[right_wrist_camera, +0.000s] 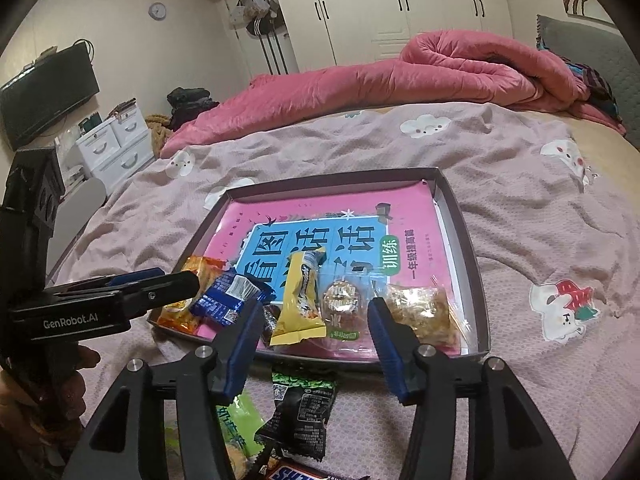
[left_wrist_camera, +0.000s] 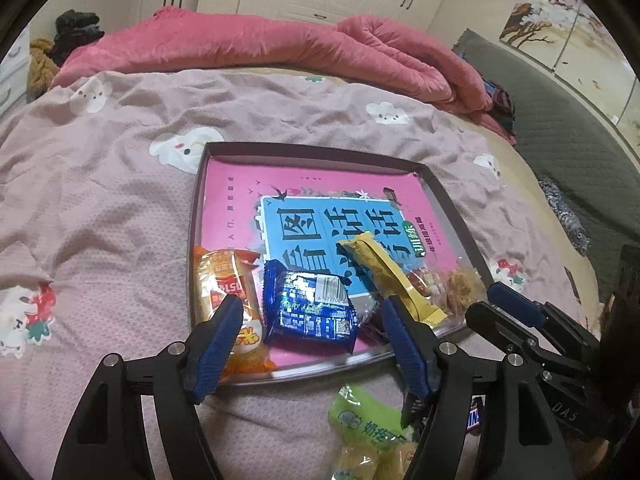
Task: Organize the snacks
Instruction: 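Open both grippers to release the blue packet and yellow bar, then pull both grippers back from the tray toward the remaining snacks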
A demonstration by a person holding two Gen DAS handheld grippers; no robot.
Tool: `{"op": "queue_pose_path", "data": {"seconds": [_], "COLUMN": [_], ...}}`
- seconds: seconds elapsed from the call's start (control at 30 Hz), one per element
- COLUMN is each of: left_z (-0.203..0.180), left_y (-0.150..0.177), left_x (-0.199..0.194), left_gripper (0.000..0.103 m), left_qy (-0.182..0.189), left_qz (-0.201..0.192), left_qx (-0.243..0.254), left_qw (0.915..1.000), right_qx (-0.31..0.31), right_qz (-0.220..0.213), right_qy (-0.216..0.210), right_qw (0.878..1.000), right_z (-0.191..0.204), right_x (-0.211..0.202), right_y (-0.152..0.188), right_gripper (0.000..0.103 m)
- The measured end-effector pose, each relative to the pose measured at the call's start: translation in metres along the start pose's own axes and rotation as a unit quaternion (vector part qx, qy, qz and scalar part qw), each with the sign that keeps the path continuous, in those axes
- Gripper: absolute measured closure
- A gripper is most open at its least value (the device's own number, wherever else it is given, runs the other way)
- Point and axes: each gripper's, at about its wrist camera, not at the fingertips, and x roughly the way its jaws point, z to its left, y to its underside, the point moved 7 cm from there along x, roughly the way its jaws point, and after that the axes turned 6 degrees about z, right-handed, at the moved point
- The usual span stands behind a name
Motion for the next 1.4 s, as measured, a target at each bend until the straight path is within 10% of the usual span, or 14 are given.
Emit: {"op": "queue_pose_path", "data": {"seconds": [1.4], "left_z": [0.003], "left_y": [0.062], "left_x": [-0.009], "left_gripper": [0.029], "left_qy": [-0.040], "left_qz": [0.064], "left_qx": [0.044], "left_qw": [0.9962], "right_qx": [-0.011], "right_qz": [0.005], "right_qy": [-0.019], "right_qw": [1.000], "right_z": [0.008], "right_x": [-0.027], "right_y": [0.023], "right_gripper": [0.041]}}
